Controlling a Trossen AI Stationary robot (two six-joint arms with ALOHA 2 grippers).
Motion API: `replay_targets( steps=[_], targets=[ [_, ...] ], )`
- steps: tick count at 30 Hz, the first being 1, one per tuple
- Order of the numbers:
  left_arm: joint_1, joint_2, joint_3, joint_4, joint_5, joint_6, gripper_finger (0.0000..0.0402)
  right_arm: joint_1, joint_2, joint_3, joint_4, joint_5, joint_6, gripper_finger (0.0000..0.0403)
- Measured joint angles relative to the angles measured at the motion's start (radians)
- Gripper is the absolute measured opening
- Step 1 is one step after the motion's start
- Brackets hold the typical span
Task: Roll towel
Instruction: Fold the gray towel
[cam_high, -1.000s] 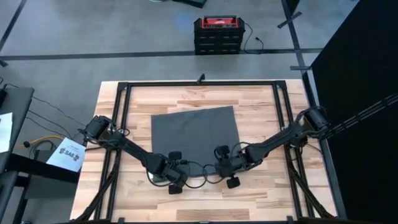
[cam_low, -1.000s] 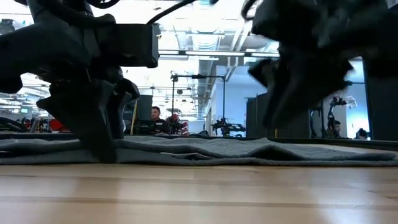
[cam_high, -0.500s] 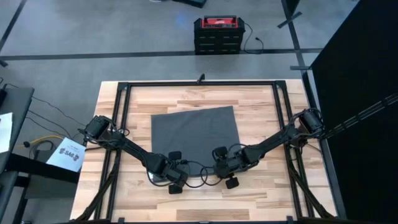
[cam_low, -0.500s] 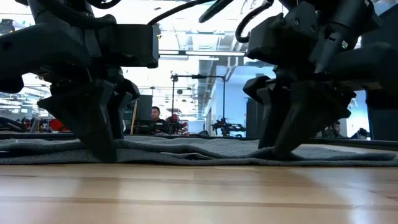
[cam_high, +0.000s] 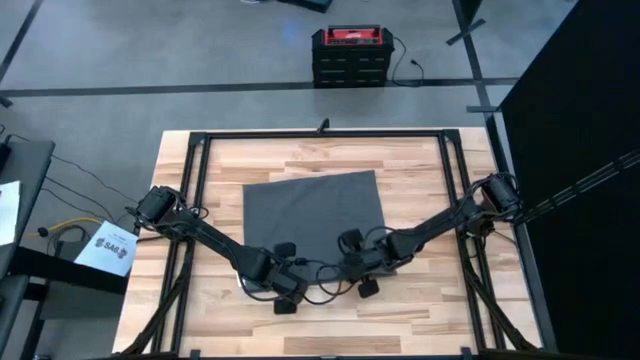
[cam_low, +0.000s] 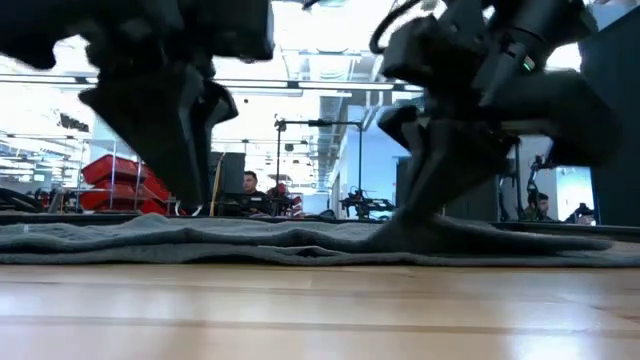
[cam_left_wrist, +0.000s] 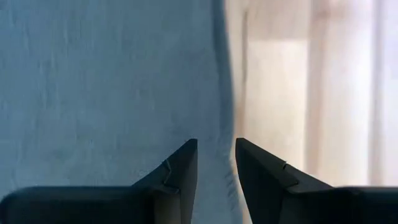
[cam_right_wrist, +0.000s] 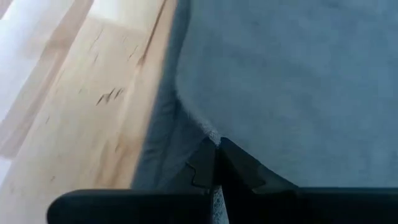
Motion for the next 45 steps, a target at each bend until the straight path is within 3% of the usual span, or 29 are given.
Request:
replay_targets(
  steps=[4, 8, 16, 26, 45],
  targets=[
    [-0.004, 0.0, -0.009, 0.161, -0.003, 0.039, 0.0095, -0.015, 0.0, 0.013, -0.048, 0.003, -0.005, 0.0002],
    [-0.004, 0.0, -0.067, 0.395, -0.007, 0.115, 0.0095, -0.034, 0.0, 0.014, -0.103, 0.096, -0.004, 0.0002],
    [0.017, 0.013, -0.146, 0.58, -0.008, 0.13, 0.0095, -0.054, 0.0, 0.014, -0.112, 0.108, 0.003, 0.0002],
    [0.056, 0.098, -0.163, 0.536, -0.013, 0.065, 0.0095, 0.006, -0.026, 0.014, -0.129, 0.109, 0.008, 0.0002],
    [0.049, 0.083, -0.16, 0.489, -0.008, 0.017, 0.0095, 0.112, -0.056, 0.013, -0.144, 0.101, 0.101, 0.0002]
  ],
)
